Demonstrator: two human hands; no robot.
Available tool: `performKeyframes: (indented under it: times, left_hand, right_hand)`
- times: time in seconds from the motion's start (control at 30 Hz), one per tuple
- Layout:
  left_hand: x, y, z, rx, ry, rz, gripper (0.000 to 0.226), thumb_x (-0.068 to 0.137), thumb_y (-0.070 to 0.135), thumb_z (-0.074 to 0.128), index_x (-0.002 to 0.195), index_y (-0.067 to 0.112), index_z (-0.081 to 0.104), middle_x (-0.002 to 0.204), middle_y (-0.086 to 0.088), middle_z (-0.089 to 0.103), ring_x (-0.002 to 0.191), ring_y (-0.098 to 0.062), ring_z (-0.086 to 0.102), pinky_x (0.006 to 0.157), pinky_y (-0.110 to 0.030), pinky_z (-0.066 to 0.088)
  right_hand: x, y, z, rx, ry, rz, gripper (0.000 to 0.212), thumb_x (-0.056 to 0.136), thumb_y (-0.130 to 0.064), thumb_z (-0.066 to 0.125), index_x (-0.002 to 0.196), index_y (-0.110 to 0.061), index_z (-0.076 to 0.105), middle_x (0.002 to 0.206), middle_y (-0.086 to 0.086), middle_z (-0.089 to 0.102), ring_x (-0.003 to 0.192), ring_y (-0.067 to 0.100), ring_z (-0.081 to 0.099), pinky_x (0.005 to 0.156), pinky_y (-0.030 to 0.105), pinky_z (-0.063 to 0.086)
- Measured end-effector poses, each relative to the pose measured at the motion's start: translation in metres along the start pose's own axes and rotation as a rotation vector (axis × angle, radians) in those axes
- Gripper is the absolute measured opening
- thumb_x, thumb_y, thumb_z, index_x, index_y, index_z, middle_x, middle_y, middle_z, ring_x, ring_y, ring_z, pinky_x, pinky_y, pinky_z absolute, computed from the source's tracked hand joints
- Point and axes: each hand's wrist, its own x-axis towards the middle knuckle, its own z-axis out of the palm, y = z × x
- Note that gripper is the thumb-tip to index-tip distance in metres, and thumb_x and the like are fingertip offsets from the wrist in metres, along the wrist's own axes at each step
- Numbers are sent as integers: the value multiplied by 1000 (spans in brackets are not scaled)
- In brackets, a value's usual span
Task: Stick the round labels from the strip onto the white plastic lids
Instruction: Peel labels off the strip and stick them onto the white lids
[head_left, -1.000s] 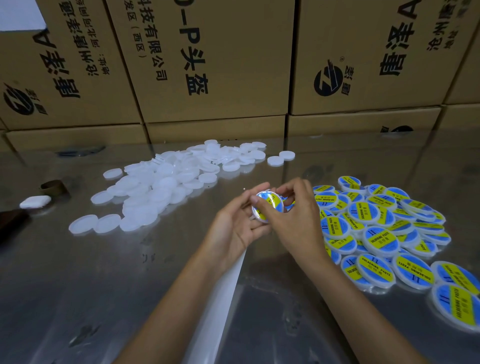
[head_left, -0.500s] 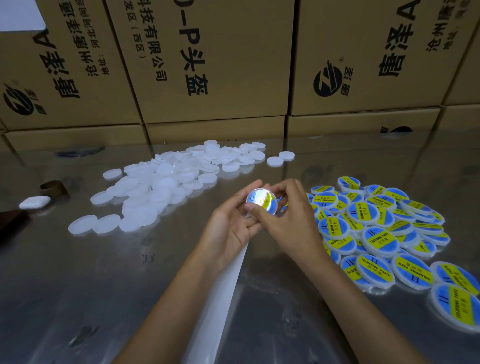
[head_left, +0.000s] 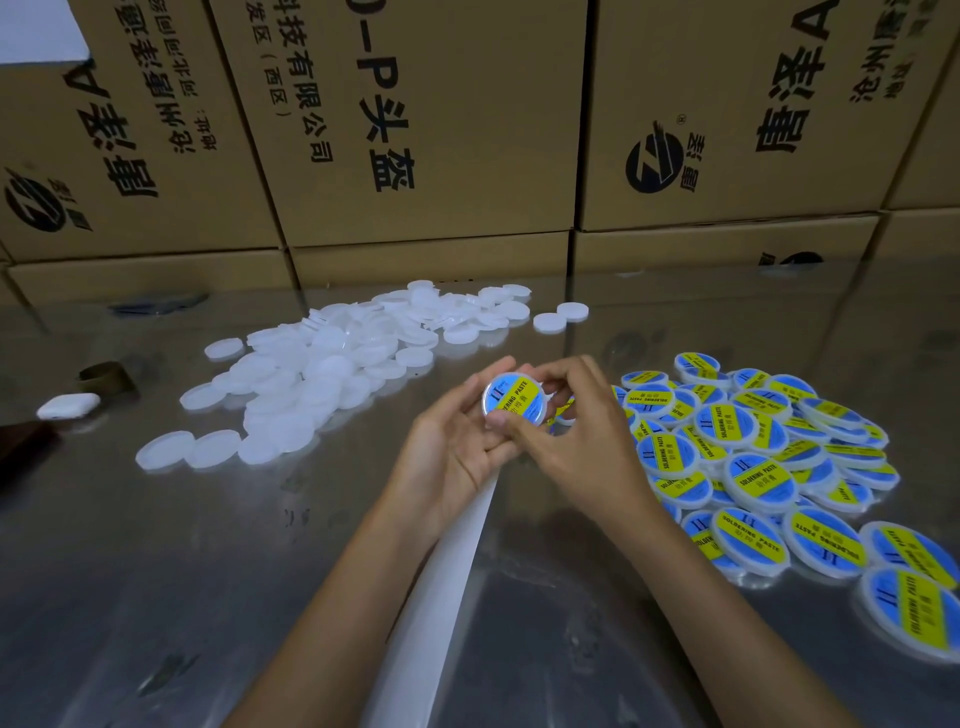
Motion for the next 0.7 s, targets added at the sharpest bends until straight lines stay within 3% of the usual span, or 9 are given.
performKeyframes:
  times: [0.1, 0.2, 0.3, 0.33, 0.47, 0.6, 0.7]
  left_hand:
    - [0, 0, -1, 24, 7, 6, 51, 85, 23, 60, 132, 3, 59, 133, -17, 64, 119, -36, 65, 97, -46, 55]
    - [0, 0, -1, 34, 7, 1, 49, 87, 20, 60, 131, 2, 60, 131, -17, 65, 118, -37, 65, 93, -46, 57]
    - [0, 0, -2, 36, 4, -3, 47, 90, 20, 57, 133, 1, 58, 130, -16, 66, 117, -36, 66, 89, -44, 60]
    - [0, 0, -2, 35, 2, 3, 47, 91, 19, 56, 133, 1, 58, 130, -17, 66, 117, -36, 65, 89, -43, 60]
    - [0, 0, -5, 107, -13, 32, 38, 98, 13, 49, 134, 5, 58, 130, -15, 67, 117, -35, 66, 91, -41, 59]
    - [-1, -3, -6, 208, -54, 60, 47, 92, -14, 41, 130, 6, 60, 130, -15, 67, 114, -33, 67, 86, -39, 60]
    - [-2, -5, -5, 249, -68, 67, 49, 91, -20, 43, 127, 7, 62, 126, -16, 69, 106, -31, 71, 81, -35, 60]
  right_hand:
    - [2, -2, -1, 49, 31, -10, 21, 79, -17, 81, 93, -14, 65, 92, -5, 62, 82, 8, 57, 73, 13, 42]
    - [5, 1, -7, 42, 47, -59, 2, 90, -9, 67, 90, -10, 70, 88, -4, 66, 82, 10, 62, 72, 25, 49]
    - [5, 4, -9, 31, 41, -56, 6, 92, -9, 65, 91, -10, 71, 89, -4, 67, 84, 11, 63, 74, 32, 51]
    - [5, 3, -9, 43, 22, -47, 3, 89, -12, 70, 92, -12, 70, 89, -4, 66, 83, 11, 62, 75, 30, 51]
    - [3, 4, -5, 45, -29, 0, 29, 71, -24, 87, 91, -23, 65, 88, -5, 62, 83, 12, 58, 73, 17, 45]
    - [5, 6, -6, 65, 48, 23, 12, 82, -20, 79, 82, -20, 67, 78, -7, 66, 73, 10, 58, 68, 27, 49]
    - [6, 9, -9, 55, 60, 18, 7, 90, -16, 70, 82, -16, 70, 78, -8, 71, 75, 11, 64, 72, 34, 52]
